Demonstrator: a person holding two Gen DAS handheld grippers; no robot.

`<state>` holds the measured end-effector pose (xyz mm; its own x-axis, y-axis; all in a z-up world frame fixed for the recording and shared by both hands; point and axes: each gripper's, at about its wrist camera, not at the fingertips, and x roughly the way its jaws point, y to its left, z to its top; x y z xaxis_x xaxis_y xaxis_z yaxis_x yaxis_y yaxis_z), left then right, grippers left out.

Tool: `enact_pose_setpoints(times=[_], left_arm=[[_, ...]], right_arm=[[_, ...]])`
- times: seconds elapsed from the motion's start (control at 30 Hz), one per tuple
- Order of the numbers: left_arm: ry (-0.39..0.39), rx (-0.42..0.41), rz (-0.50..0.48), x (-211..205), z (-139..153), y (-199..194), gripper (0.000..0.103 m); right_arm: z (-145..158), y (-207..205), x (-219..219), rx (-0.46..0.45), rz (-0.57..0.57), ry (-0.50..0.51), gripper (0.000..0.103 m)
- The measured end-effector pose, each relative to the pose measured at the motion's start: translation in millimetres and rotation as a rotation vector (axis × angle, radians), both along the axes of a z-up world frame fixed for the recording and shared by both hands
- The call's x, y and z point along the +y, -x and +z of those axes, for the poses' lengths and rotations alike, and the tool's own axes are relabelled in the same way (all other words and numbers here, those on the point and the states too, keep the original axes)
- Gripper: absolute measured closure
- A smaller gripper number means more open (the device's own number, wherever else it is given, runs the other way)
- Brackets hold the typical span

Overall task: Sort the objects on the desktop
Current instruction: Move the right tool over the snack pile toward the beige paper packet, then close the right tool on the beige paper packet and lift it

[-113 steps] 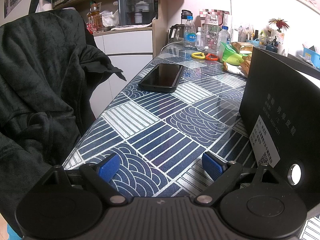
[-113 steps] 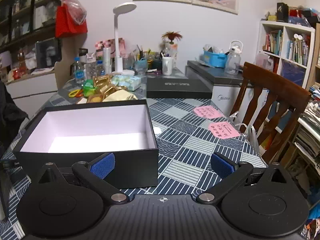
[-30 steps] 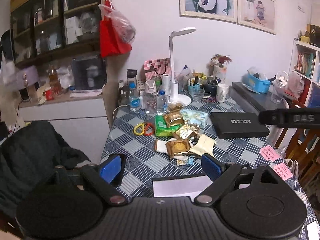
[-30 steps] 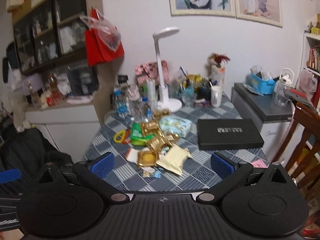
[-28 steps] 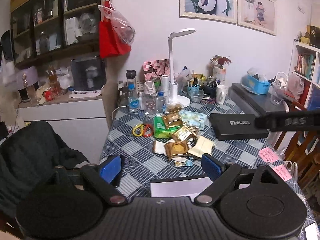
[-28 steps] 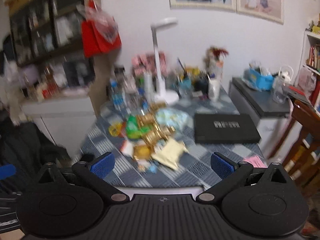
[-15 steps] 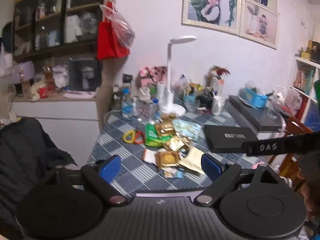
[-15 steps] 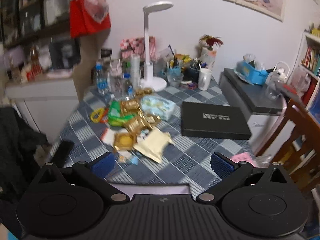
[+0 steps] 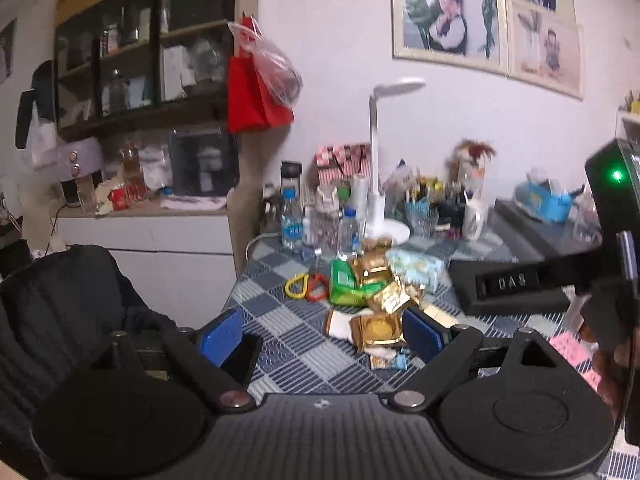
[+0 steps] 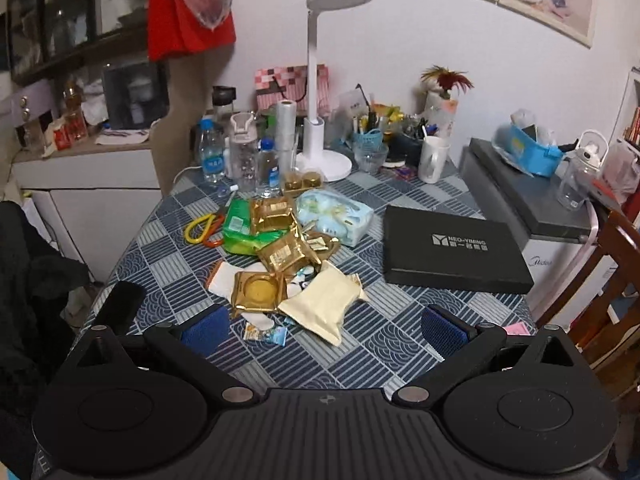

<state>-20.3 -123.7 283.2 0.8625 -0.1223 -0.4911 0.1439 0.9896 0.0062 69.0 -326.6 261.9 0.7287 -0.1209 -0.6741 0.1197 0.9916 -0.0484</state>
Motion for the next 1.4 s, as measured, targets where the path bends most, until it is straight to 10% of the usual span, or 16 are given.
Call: enact_pose_setpoints(times=[1.4], left_arm=[[0.046,0.268,-0.002,17,-65,-66,0.000]], right_arm=[[-189,-237,-63,0.330,-0.288,-0.226,0.000]])
